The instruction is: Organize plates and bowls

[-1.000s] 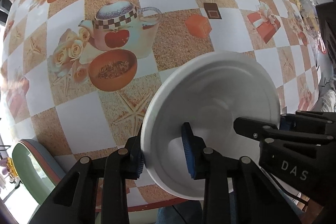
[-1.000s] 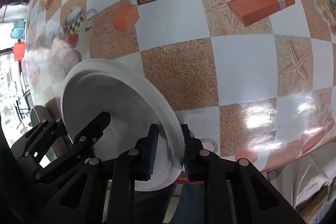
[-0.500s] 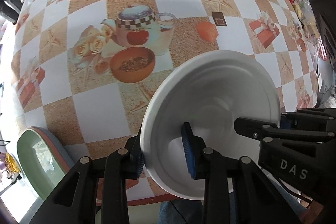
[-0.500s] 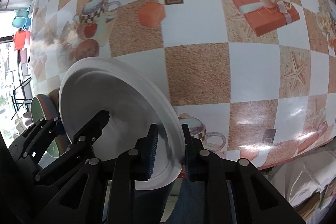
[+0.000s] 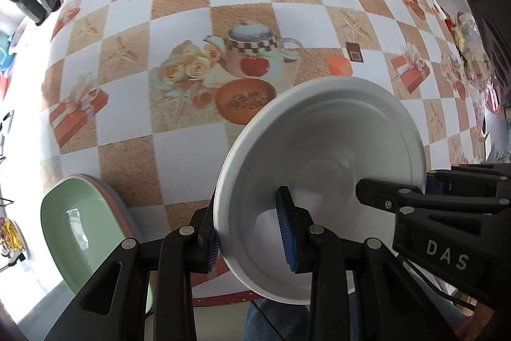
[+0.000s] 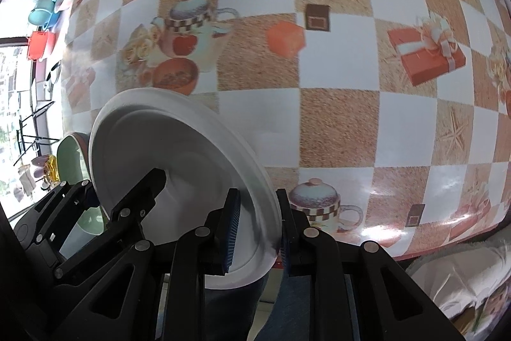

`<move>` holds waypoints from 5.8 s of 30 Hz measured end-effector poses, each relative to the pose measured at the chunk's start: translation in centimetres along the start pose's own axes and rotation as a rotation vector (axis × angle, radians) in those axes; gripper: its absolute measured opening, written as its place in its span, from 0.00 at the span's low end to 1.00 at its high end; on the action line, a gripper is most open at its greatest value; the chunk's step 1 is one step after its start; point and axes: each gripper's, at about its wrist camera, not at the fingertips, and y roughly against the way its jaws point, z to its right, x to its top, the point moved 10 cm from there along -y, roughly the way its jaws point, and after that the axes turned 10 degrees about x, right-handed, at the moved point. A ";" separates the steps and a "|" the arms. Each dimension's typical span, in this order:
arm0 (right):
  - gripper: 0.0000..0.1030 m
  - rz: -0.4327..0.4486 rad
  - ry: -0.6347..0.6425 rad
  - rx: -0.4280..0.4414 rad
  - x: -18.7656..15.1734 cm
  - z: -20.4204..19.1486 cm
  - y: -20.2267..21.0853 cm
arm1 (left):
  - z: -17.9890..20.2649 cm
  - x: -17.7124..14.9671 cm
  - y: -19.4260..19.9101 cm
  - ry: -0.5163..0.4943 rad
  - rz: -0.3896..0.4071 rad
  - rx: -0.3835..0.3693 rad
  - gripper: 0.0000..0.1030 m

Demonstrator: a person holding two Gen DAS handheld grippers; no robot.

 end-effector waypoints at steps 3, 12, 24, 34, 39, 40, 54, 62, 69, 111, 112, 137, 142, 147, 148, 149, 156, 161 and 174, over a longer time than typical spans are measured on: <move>0.23 0.006 0.021 -0.007 0.5 -1.3 -0.1 | -0.6 -0.3 0.7 0.024 0.010 0.002 0.34; 0.23 0.019 0.094 -0.026 1.3 -5.6 0.0 | -3.4 -0.2 2.1 0.107 0.044 0.009 0.34; 0.23 0.012 0.212 -0.042 1.1 -10.9 -1.0 | -8.9 -1.4 3.7 0.236 0.073 0.031 0.34; 0.23 -0.011 0.310 -0.040 0.8 -15.0 -2.3 | -12.9 -3.4 4.4 0.344 0.083 0.058 0.34; 0.23 -0.028 0.361 -0.041 0.5 -17.5 -3.2 | -15.1 -4.7 4.6 0.392 0.085 0.079 0.34; 0.23 -0.030 0.369 -0.039 0.4 -17.8 -3.3 | -15.4 -4.9 4.6 0.399 0.084 0.081 0.34; 0.23 -0.100 0.501 -0.040 -1.0 -23.6 -7.1 | -20.7 -9.3 3.7 0.555 0.041 0.121 0.34; 0.24 -0.136 0.519 -0.051 -1.1 -25.2 -9.2 | -22.0 -10.3 2.4 0.586 0.007 0.125 0.34; 0.24 -0.160 0.508 -0.069 -0.5 -25.0 -10.9 | -22.1 -10.3 1.1 0.575 -0.022 0.120 0.34; 0.99 0.028 0.741 -0.086 -1.3 -26.5 -0.9 | -20.8 -9.2 9.4 0.444 0.156 0.157 0.81; 0.99 0.029 0.739 -0.084 -1.3 -26.5 -0.8 | -20.7 -9.3 9.4 0.437 0.144 0.157 0.81; 0.99 -0.002 0.684 -0.115 -1.7 -25.3 -1.5 | -20.3 -9.8 9.4 0.416 0.099 0.176 0.81; 0.99 -0.007 0.687 -0.119 -1.8 -25.3 -1.6 | -20.2 -9.8 9.3 0.412 0.095 0.178 0.81; 0.99 -0.010 0.691 -0.119 -1.9 -25.4 -1.7 | -20.2 -9.9 9.3 0.404 0.095 0.181 0.81; 0.99 -0.011 0.693 -0.120 -1.9 -25.4 -1.7 | -20.2 -9.9 9.3 0.404 0.095 0.181 0.81; 0.99 -0.011 0.694 -0.121 -2.0 -25.4 -1.7 | -20.1 -9.9 9.3 0.406 0.094 0.182 0.81; 0.99 -0.016 0.708 -0.127 -2.3 -25.7 -1.8 | -20.4 -10.3 9.4 0.404 0.092 0.188 0.81; 0.99 -0.023 0.717 -0.127 -2.7 -25.9 -2.0 | -20.6 -10.8 9.5 0.410 0.091 0.191 0.81; 0.99 -0.027 0.722 -0.128 -3.5 -25.9 -2.2 | -21.4 -12.2 9.6 0.449 0.084 0.189 0.81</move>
